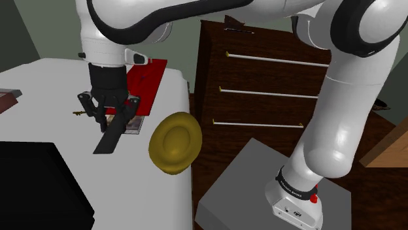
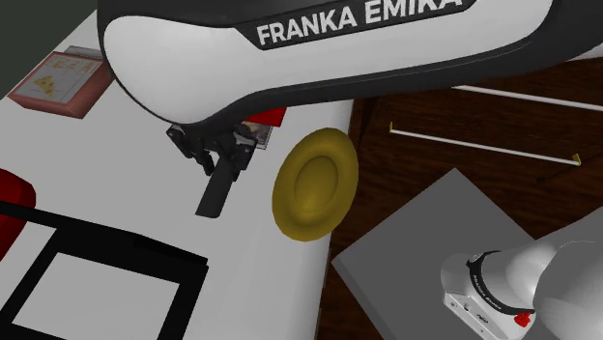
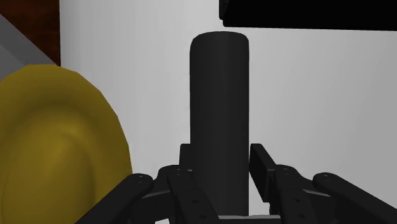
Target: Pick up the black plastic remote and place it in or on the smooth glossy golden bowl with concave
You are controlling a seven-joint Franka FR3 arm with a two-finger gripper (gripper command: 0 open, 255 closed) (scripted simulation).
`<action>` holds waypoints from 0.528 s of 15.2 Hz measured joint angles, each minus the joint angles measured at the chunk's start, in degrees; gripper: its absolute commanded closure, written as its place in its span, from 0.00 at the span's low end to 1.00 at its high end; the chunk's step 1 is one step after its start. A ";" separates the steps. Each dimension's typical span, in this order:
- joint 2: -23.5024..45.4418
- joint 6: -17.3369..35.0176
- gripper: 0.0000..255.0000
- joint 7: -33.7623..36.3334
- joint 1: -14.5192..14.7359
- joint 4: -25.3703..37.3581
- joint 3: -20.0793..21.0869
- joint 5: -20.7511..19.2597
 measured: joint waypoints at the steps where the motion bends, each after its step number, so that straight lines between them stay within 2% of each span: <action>1: -2.45 0.71 1.00 -1.66 -1.15 -3.03 -0.14 1.44; 4: -9.58 1.66 1.00 -6.51 -3.75 -10.99 -1.02 5.62; 8: -18.42 1.35 1.00 -12.60 -5.68 -19.82 -3.25 10.25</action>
